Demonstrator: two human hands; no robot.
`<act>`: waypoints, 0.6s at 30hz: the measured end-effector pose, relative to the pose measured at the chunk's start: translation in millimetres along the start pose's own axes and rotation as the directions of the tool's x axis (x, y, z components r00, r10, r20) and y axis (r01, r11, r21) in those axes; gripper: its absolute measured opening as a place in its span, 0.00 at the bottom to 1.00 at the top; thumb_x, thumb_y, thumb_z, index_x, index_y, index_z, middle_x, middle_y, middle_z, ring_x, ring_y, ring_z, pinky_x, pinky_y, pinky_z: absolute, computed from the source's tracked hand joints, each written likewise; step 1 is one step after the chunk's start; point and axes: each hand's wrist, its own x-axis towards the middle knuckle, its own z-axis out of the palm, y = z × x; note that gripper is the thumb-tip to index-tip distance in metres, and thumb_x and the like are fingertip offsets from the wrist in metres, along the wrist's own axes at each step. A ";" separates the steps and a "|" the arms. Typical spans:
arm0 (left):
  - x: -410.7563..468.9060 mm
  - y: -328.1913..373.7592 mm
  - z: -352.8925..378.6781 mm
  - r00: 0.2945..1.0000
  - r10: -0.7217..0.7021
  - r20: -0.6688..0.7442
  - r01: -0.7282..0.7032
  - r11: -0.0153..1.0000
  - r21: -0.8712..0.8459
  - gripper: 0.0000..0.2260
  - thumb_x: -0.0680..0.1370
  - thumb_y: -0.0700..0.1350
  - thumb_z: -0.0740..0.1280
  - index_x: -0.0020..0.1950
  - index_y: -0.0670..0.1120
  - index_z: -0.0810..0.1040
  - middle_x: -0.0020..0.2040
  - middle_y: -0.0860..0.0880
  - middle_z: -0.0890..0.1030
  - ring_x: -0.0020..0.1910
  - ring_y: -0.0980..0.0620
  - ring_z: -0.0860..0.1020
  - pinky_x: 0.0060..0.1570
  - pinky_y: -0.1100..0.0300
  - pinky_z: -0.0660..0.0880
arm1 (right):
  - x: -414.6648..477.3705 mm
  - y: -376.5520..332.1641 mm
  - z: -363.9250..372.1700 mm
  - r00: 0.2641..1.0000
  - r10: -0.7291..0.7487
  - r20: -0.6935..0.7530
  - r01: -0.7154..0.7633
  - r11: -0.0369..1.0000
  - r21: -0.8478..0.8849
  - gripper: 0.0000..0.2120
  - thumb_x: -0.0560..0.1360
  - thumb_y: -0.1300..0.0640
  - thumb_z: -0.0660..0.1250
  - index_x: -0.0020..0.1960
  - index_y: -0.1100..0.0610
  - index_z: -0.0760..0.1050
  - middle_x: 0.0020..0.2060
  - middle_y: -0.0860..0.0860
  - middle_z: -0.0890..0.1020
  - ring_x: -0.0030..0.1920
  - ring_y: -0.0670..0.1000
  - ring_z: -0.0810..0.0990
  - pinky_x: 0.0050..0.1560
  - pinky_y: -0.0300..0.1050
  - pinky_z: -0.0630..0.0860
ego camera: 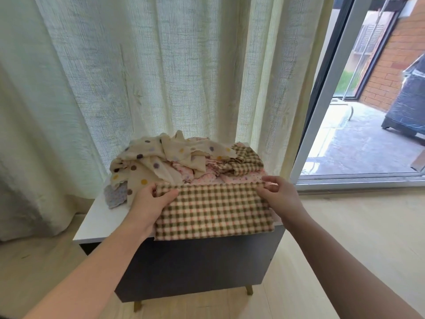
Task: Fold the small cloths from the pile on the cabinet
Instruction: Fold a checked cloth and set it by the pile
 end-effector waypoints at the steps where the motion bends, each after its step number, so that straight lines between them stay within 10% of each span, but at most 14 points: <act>1: 0.4 0.2 -1.8 1.000 -0.002 0.002 0.002 1.000 -0.021 0.11 0.71 0.45 0.75 0.52 0.48 0.78 0.49 0.48 0.83 0.49 0.51 0.81 0.47 0.57 0.77 | -0.2 -0.9 -0.8 0.999 0.038 0.039 -0.041 0.996 0.081 0.12 0.75 0.62 0.72 0.57 0.55 0.75 0.48 0.54 0.82 0.46 0.50 0.83 0.45 0.43 0.79; 6: -2.7 6.9 -12.9 0.996 0.031 0.088 -0.026 0.998 -0.064 0.24 0.50 0.65 0.79 0.39 0.53 0.82 0.41 0.52 0.85 0.47 0.50 0.81 0.50 0.54 0.76 | -3.0 -11.3 -8.6 0.942 0.170 0.288 -0.260 0.914 0.311 0.08 0.76 0.68 0.67 0.54 0.66 0.79 0.44 0.56 0.85 0.44 0.53 0.83 0.48 0.47 0.80; 10: -1.5 10.5 -22.7 0.989 0.050 0.141 -0.040 0.996 -0.076 0.22 0.54 0.59 0.82 0.38 0.49 0.80 0.40 0.50 0.84 0.45 0.49 0.81 0.46 0.56 0.77 | -9.7 -13.5 -8.4 0.900 0.171 0.402 -0.310 0.897 0.314 0.05 0.79 0.65 0.63 0.53 0.61 0.77 0.43 0.54 0.83 0.42 0.52 0.81 0.44 0.47 0.77; 14: -6.3 13.8 -29.0 0.954 0.003 0.299 0.041 0.989 -0.143 0.10 0.71 0.41 0.71 0.51 0.41 0.80 0.44 0.48 0.83 0.45 0.52 0.81 0.42 0.63 0.80 | -8.5 -9.6 0.0 0.949 0.151 0.277 -0.222 0.944 0.244 0.07 0.82 0.60 0.59 0.55 0.54 0.75 0.49 0.53 0.82 0.47 0.53 0.81 0.45 0.49 0.78; 18: 0.5 9.5 -18.5 0.999 0.007 0.049 -0.009 0.999 0.036 0.06 0.80 0.44 0.64 0.47 0.47 0.80 0.45 0.50 0.81 0.45 0.53 0.78 0.44 0.59 0.74 | -7.6 -8.2 20.5 0.991 -0.131 -0.012 0.129 0.986 -0.111 0.04 0.82 0.54 0.58 0.55 0.50 0.71 0.50 0.48 0.79 0.51 0.49 0.78 0.53 0.48 0.75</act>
